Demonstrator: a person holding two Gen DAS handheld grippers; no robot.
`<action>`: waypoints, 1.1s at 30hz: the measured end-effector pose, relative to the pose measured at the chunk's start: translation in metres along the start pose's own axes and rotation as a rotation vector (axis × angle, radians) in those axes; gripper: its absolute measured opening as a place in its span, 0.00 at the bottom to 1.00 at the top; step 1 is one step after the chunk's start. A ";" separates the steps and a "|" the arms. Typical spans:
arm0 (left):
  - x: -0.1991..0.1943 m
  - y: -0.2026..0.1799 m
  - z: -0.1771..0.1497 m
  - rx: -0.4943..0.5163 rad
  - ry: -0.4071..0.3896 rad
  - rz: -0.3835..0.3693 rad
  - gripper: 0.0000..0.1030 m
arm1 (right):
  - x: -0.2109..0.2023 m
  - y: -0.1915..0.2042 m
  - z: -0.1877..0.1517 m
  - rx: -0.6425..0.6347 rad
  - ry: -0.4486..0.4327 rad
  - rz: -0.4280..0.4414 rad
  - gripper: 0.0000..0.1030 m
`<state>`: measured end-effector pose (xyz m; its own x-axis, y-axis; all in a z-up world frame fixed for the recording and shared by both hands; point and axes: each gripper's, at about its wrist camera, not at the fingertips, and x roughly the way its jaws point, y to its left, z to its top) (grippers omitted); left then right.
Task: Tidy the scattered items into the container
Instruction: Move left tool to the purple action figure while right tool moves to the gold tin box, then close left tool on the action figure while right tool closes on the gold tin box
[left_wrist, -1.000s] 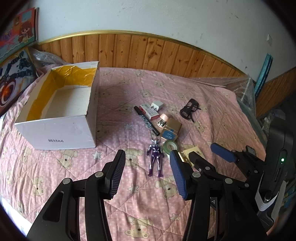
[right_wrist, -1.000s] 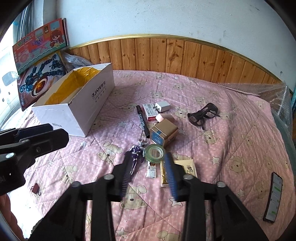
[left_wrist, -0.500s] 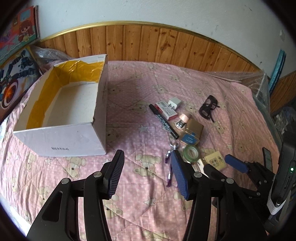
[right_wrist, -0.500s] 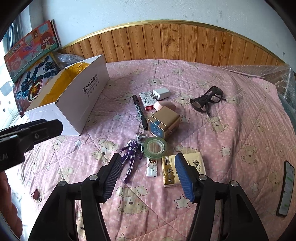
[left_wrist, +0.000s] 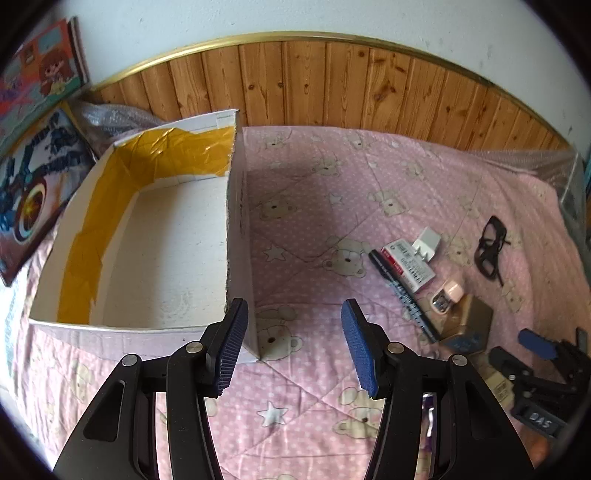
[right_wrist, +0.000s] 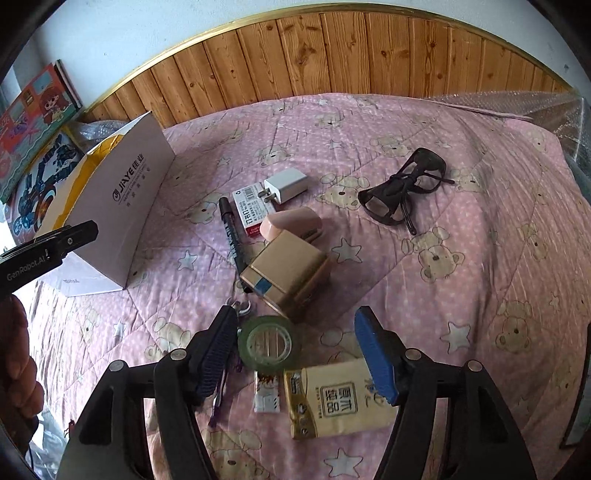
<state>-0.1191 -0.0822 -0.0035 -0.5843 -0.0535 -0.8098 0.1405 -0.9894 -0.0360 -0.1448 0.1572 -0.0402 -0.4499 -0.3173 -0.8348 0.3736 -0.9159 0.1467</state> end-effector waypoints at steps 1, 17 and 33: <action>-0.004 -0.001 -0.002 -0.020 0.009 -0.043 0.54 | 0.004 0.001 0.005 -0.015 0.000 -0.003 0.69; 0.056 -0.107 -0.112 0.200 0.160 -0.217 0.54 | 0.058 -0.004 0.047 -0.307 0.065 0.160 0.76; 0.041 -0.105 -0.124 0.236 0.107 -0.204 0.44 | 0.061 -0.011 0.033 -0.287 0.090 0.254 0.53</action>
<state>-0.0592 0.0358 -0.1054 -0.4923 0.1513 -0.8572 -0.1672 -0.9829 -0.0775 -0.2034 0.1403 -0.0749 -0.2457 -0.4901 -0.8363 0.6815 -0.7009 0.2105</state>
